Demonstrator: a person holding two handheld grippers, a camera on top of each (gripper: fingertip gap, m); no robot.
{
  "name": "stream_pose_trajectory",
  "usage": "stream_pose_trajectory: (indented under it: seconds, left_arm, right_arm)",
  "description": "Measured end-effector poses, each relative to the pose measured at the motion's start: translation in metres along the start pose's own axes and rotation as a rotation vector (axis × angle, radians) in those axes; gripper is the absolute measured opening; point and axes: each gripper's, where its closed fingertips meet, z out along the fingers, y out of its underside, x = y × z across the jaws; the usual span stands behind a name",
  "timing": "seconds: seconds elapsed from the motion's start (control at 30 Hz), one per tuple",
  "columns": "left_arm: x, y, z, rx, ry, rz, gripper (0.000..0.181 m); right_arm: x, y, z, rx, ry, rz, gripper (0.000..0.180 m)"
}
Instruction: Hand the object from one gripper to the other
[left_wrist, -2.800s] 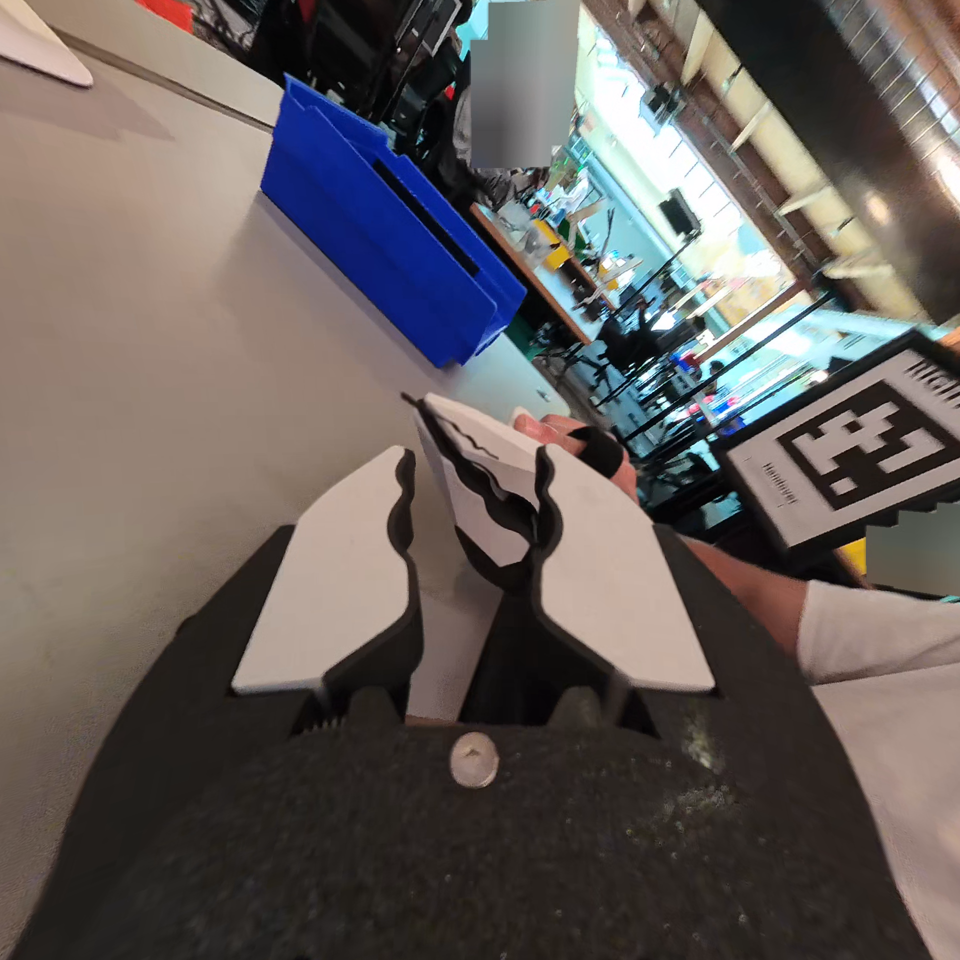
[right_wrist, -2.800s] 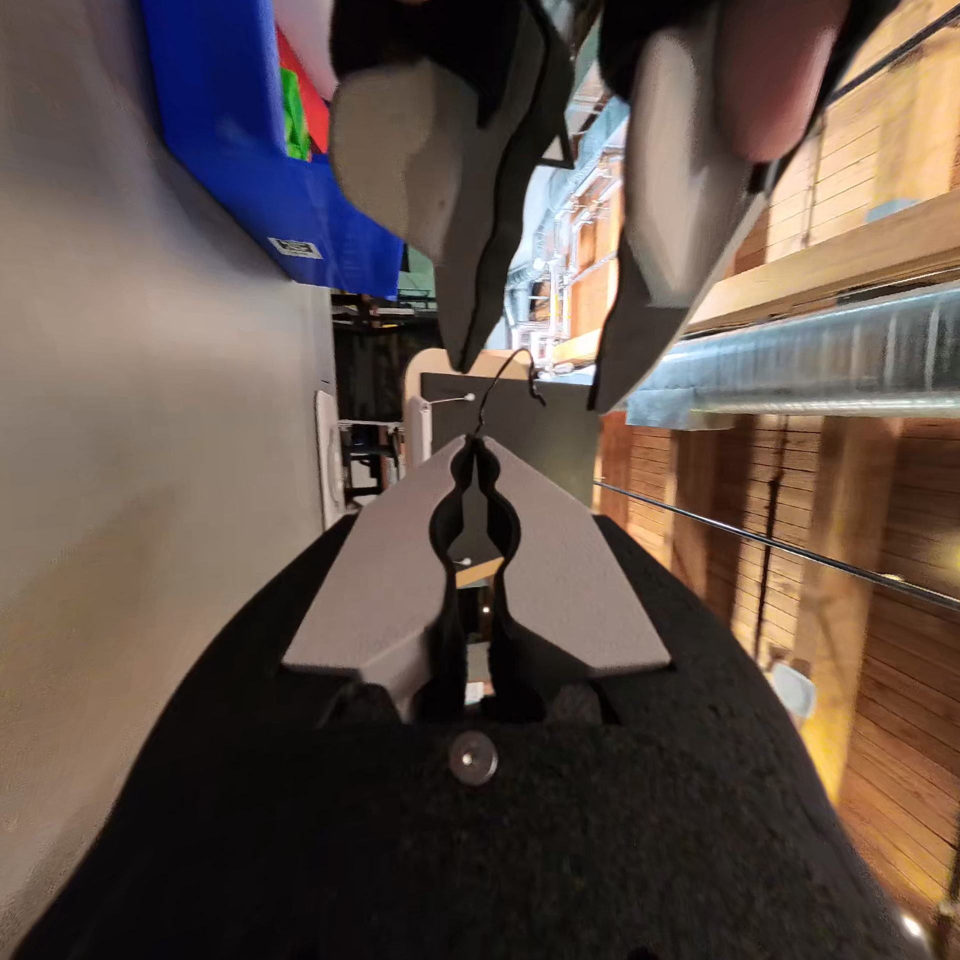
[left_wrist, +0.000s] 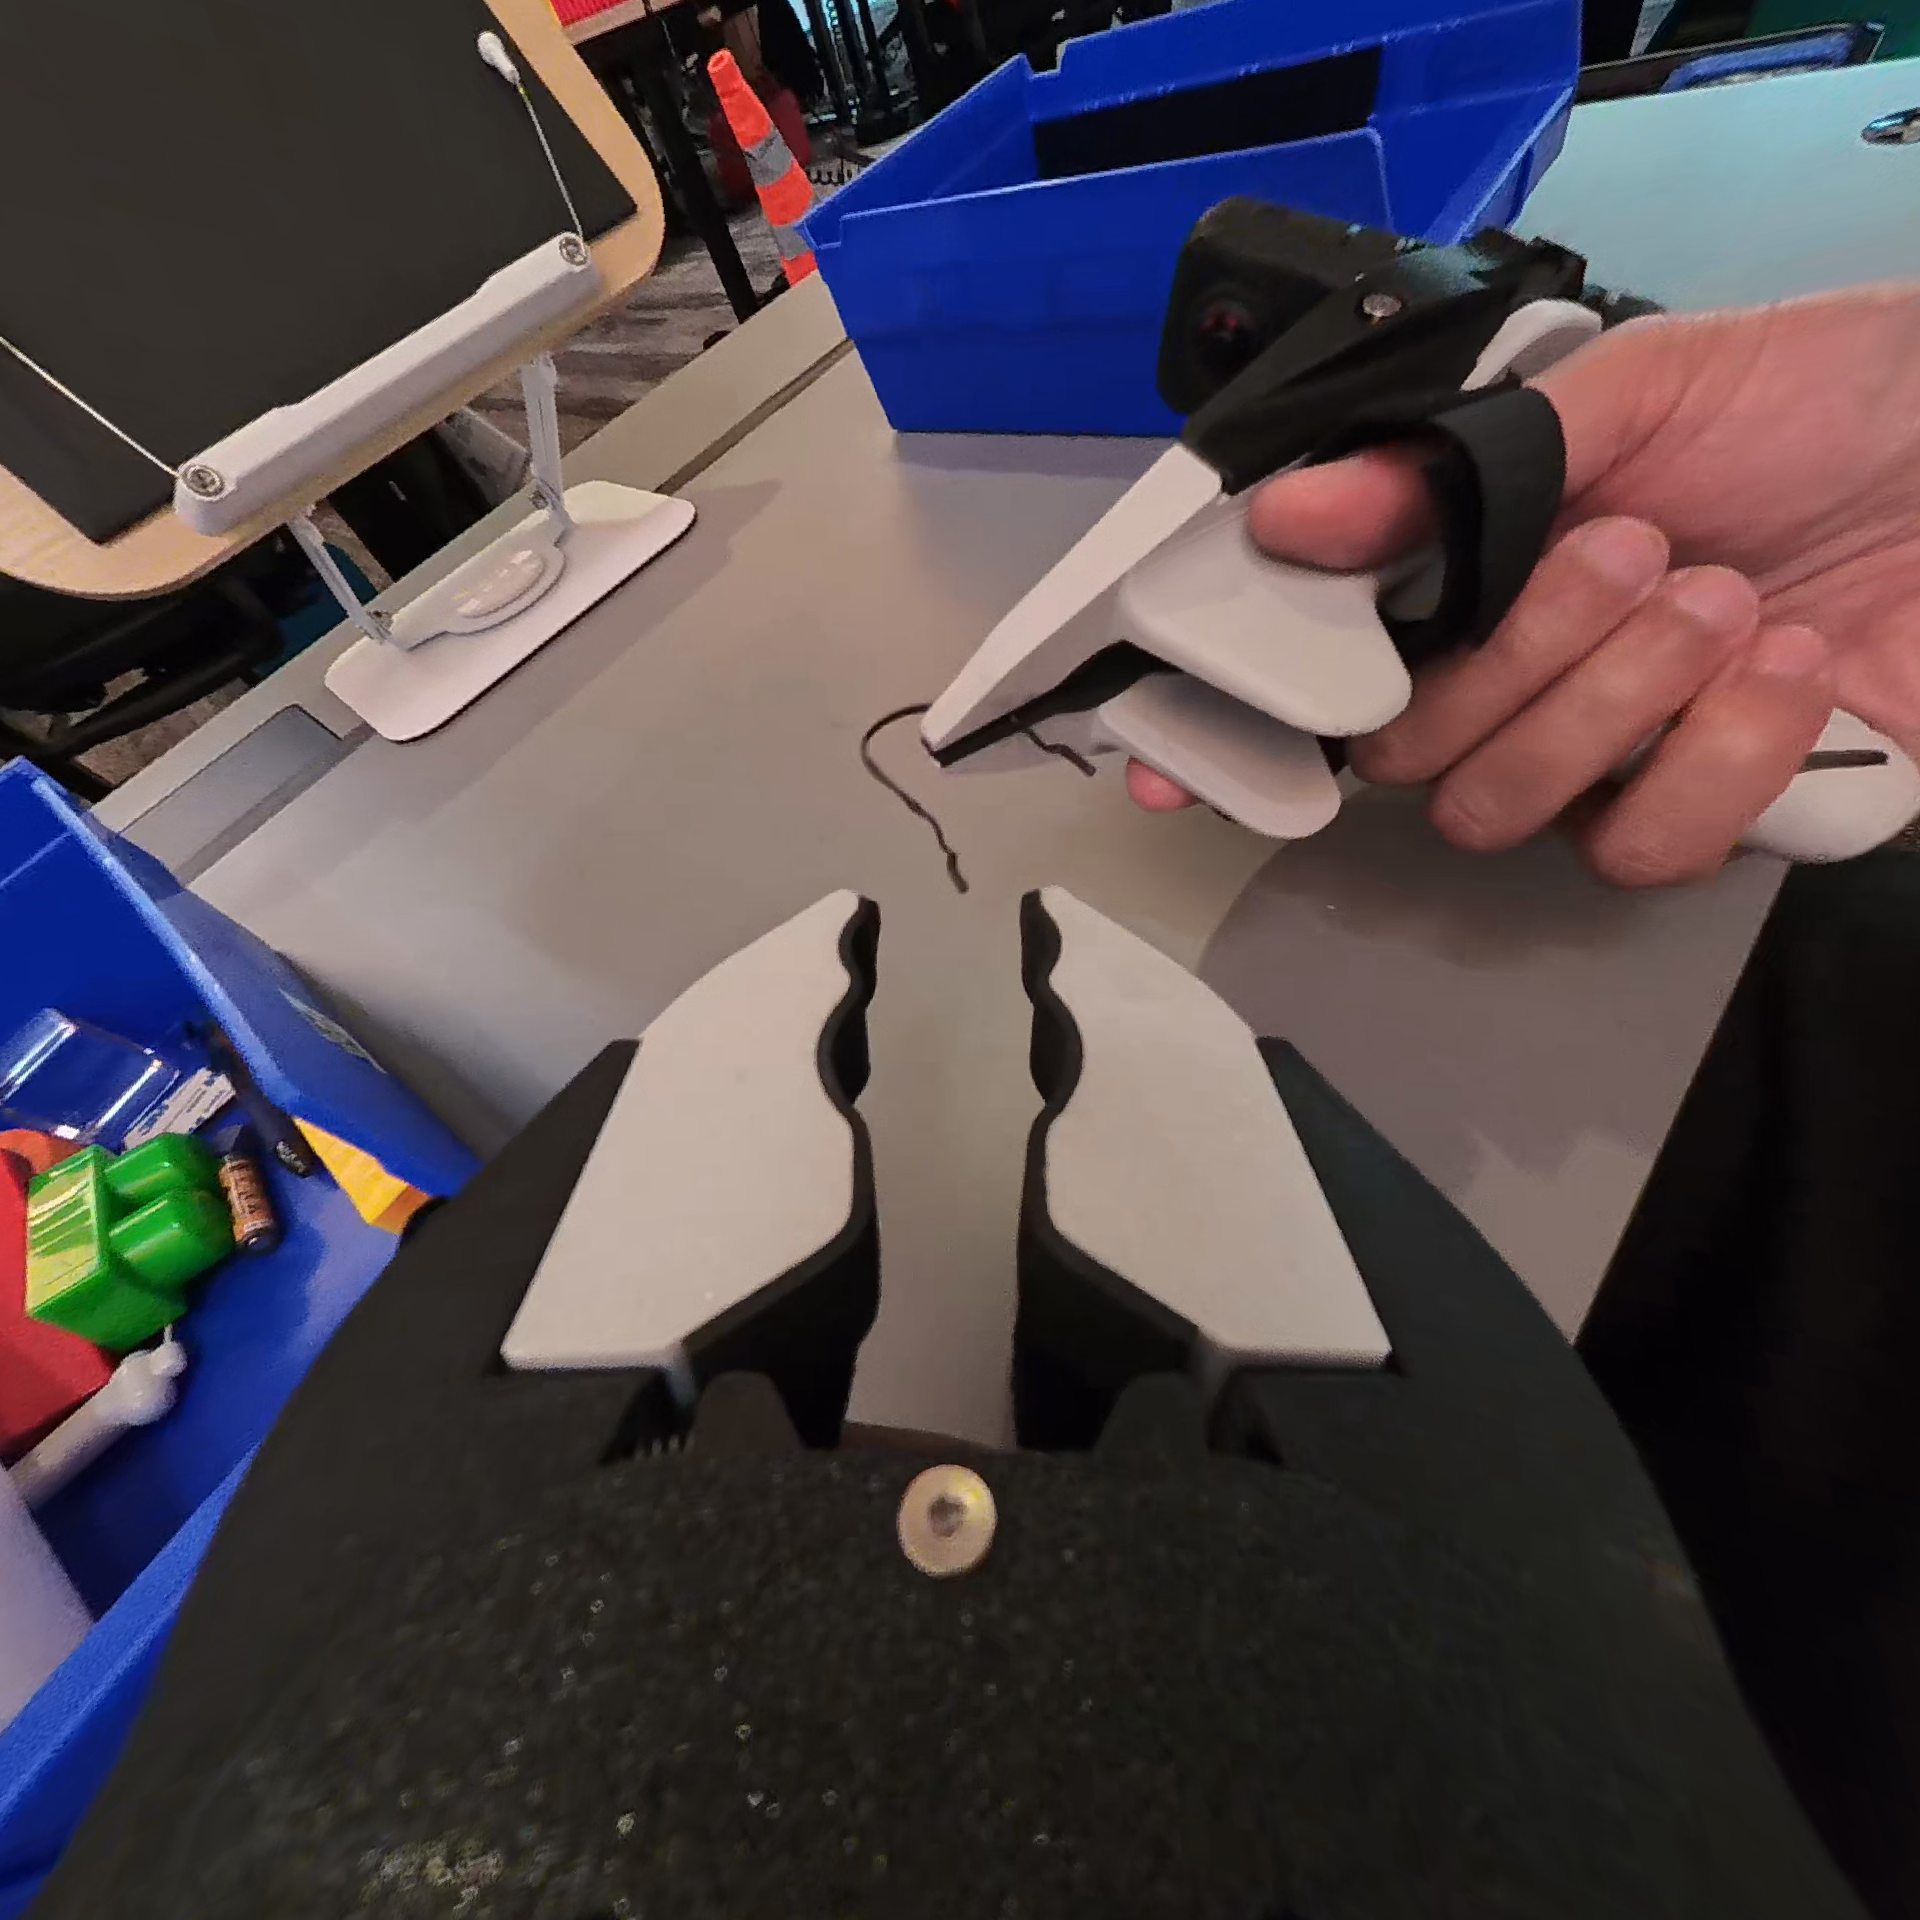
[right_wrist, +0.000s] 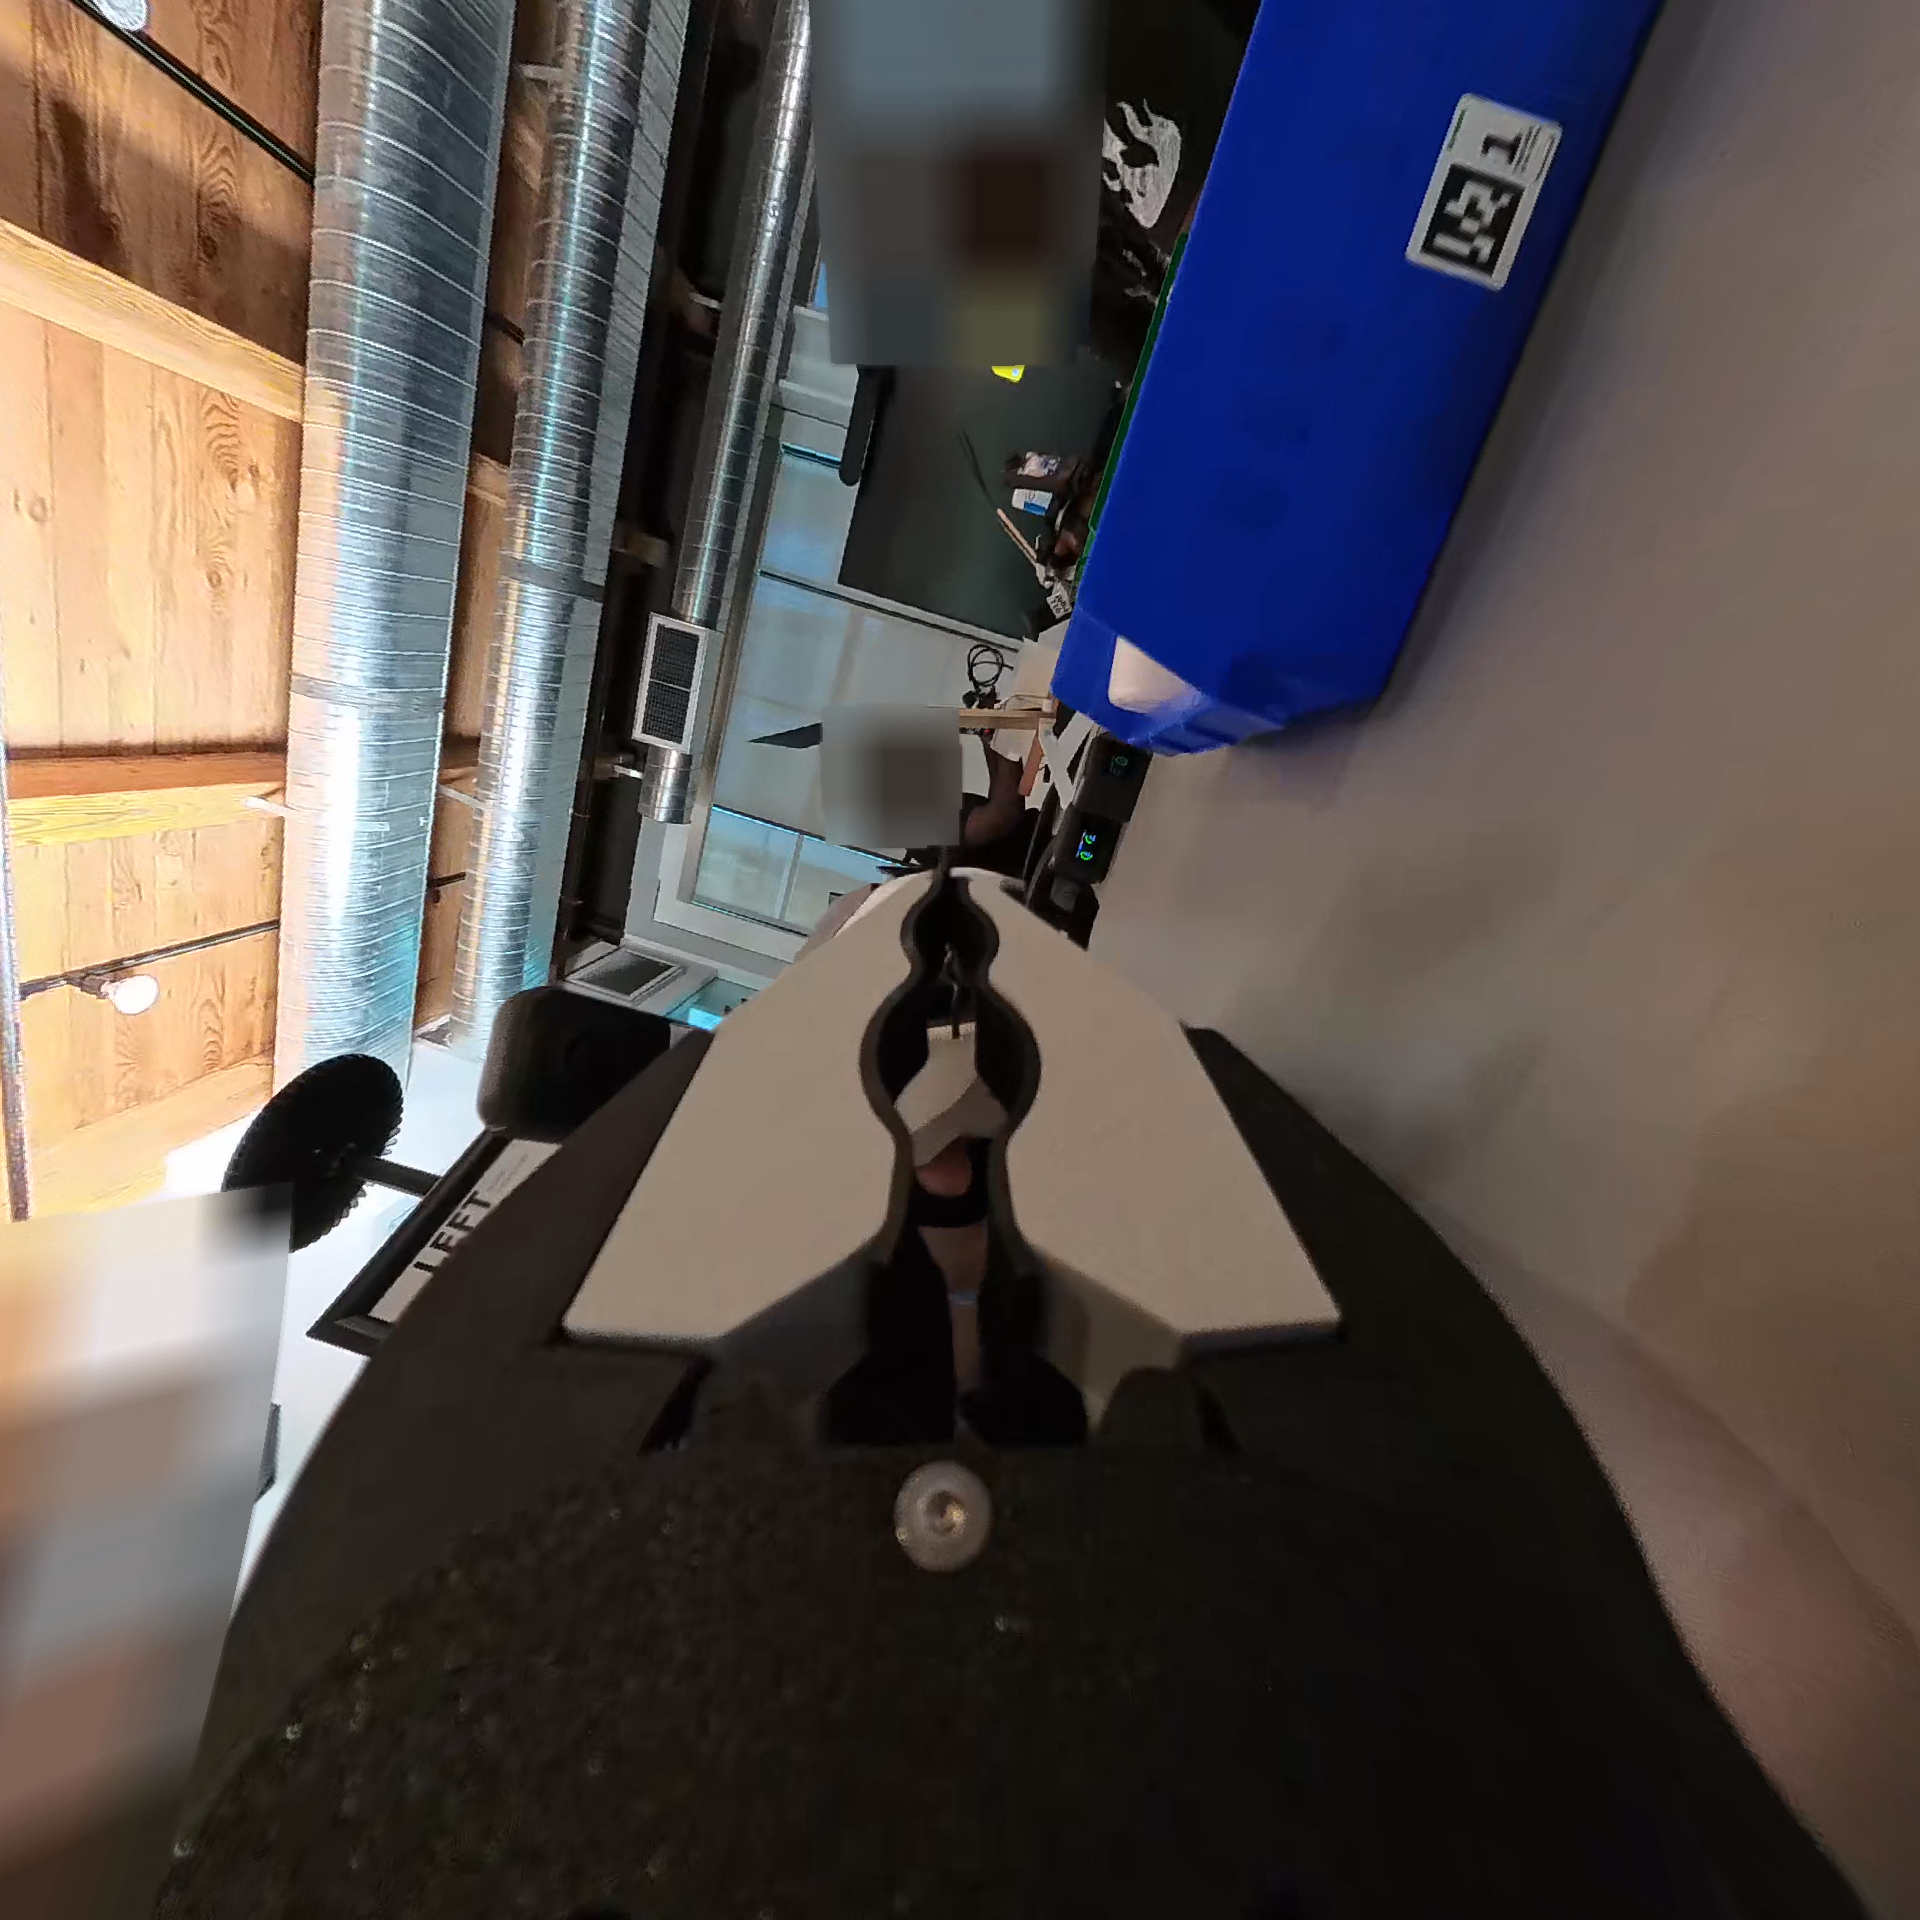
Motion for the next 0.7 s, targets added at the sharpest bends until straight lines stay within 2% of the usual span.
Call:
stream_pose_trajectory:
  seconds: [0.07,0.17,0.3,0.33,0.4,0.53,0.6,0.7]
  left_arm:
    - [0.001,-0.001,0.0,0.008,-0.004,0.011,0.024]
    - [-0.001,-0.007,-0.003,0.036,-0.03,0.033,0.002]
    - [-0.005,-0.007,-0.006,0.035,-0.011,-0.012,0.0]
    - [-0.007,-0.009,-0.007,0.05,-0.004,-0.036,0.0]
    - [-0.008,-0.011,-0.009,0.07,0.035,-0.098,0.0]
    - [-0.008,-0.02,-0.016,0.167,0.185,-0.325,0.0]
    - [-0.01,-0.029,-0.023,0.25,0.27,-0.448,0.0]
    - [-0.014,-0.037,-0.03,0.326,0.35,-0.559,0.0]
  right_arm:
    - [-0.001,0.007,0.004,-0.02,-0.011,0.014,0.0]
    - [0.0,0.012,0.007,-0.037,-0.009,0.02,0.0]
    - [-0.006,0.012,0.007,-0.071,-0.055,-0.006,0.0]
    - [-0.011,0.012,0.007,-0.09,-0.088,-0.038,0.003]
    - [-0.018,0.011,0.006,-0.146,-0.118,-0.136,0.023]
    - [-0.016,0.004,-0.006,-0.229,-0.002,-0.526,0.05]
    - [-0.013,0.002,-0.016,-0.257,0.054,-0.805,0.054]
    - [-0.016,-0.004,-0.024,-0.207,0.112,-1.225,0.058]
